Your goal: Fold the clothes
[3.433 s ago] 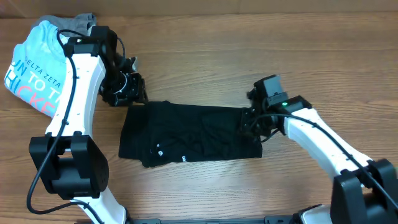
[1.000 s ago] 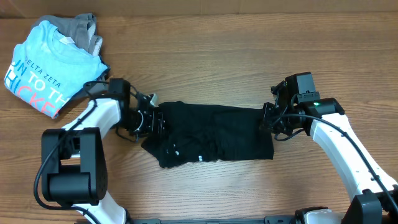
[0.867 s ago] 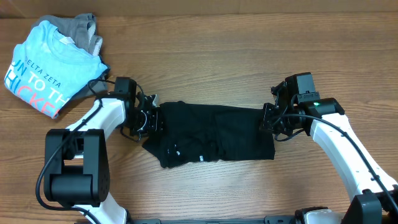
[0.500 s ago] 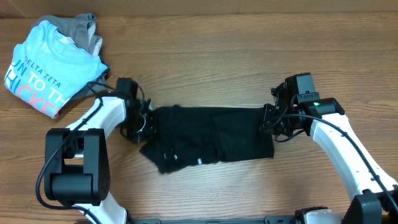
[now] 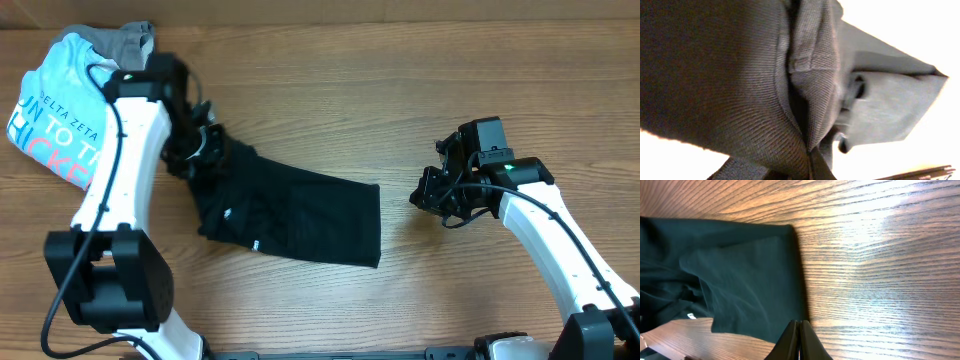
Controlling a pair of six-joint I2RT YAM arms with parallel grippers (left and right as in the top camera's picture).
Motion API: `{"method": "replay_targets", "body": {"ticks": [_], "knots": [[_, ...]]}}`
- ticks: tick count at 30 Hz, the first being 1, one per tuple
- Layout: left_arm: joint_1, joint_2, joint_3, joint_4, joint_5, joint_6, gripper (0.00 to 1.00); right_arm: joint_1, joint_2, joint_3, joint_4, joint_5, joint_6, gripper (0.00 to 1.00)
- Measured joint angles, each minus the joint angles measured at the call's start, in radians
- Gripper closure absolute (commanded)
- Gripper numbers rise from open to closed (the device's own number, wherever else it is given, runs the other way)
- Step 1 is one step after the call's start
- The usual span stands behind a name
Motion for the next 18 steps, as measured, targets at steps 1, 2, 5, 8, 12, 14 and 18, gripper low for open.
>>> {"method": "replay_targets", "body": {"ticks": [1,2,5,8,12,14,18], "knots": [[-0.027,-0.005,0.008,0.000,0.000,-0.008,0.96,0.000,0.000,0.000,0.000,0.000,0.000,0.96],[-0.063,-0.006,0.010,0.003,-0.002,-0.017,0.96,0.000,0.000,0.000,0.000,0.000,0.000,0.96],[-0.179,-0.006,-0.001,0.035,-0.013,-0.059,0.96,0.000,0.000,0.000,0.001,0.000,0.000,0.96],[-0.295,-0.006,-0.030,0.119,-0.025,-0.117,0.95,0.000,0.000,0.000,0.001,0.000,0.000,0.96],[-0.428,-0.006,-0.094,0.282,-0.032,-0.218,0.84,0.000,0.000,0.000,0.002,0.001,0.000,0.96],[-0.488,-0.004,-0.118,0.335,-0.035,-0.261,0.49,0.000,0.000,0.000,0.002,0.000,0.000,0.95],[-0.569,-0.003,-0.131,0.334,-0.045,-0.330,0.00,0.000,0.000,0.000,-0.001,0.000,0.000,0.94]]}}
